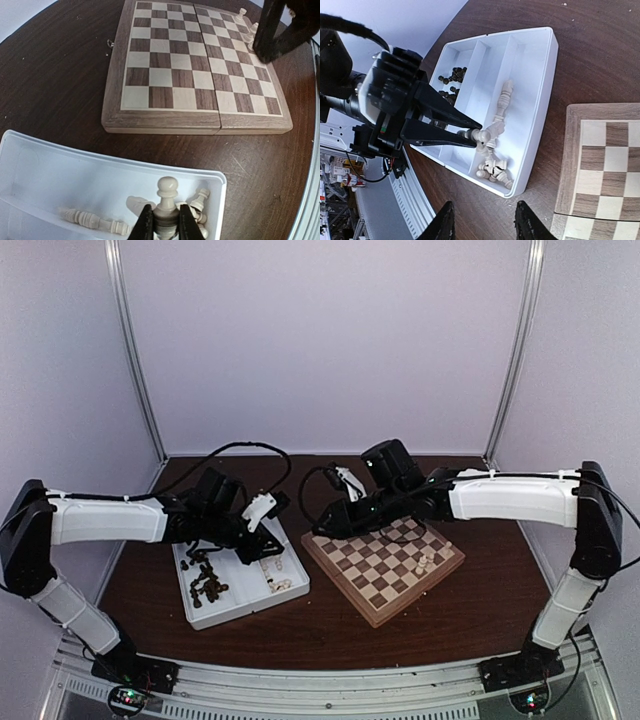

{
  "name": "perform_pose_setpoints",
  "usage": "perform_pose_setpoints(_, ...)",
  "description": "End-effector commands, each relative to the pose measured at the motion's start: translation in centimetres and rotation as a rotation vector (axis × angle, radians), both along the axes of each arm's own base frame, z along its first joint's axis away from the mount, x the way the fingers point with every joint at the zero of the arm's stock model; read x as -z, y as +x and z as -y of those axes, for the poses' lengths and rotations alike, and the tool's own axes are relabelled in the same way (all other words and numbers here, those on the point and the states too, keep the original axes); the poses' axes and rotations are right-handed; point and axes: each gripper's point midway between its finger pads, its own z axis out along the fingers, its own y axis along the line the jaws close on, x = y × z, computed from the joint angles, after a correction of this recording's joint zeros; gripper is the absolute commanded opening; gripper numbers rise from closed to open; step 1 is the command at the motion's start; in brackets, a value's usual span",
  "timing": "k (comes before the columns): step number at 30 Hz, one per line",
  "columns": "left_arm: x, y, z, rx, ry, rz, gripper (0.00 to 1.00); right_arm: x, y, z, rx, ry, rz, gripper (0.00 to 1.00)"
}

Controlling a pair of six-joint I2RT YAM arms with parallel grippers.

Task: Set up the chess pieces on the board
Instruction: Pick up the chess piece from the storage box.

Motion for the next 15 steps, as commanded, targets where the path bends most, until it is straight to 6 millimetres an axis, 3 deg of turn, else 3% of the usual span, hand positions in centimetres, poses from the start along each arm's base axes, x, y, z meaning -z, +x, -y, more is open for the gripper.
perform_pose_setpoints(1, -2.9, -0.1, 2.0, 0.063, -0.130, 0.060, 0.10, -0.8, -0.4, -2.8, -0.018, 0.098, -0.056, 0.41)
perform_pose_setpoints(8, -3.7, -1.0, 2.6, 0.125, -0.175, 0.081, 0.11, 0.7, 0.0, -4.9, -0.007, 0.147, -0.133, 0.41)
perform_pose_setpoints(15, -4.2, -2.4, 2.8, 0.188, -0.199, 0.121, 0.12, 0.1, 0.3, -6.3, -0.014, 0.221, -0.171, 0.41)
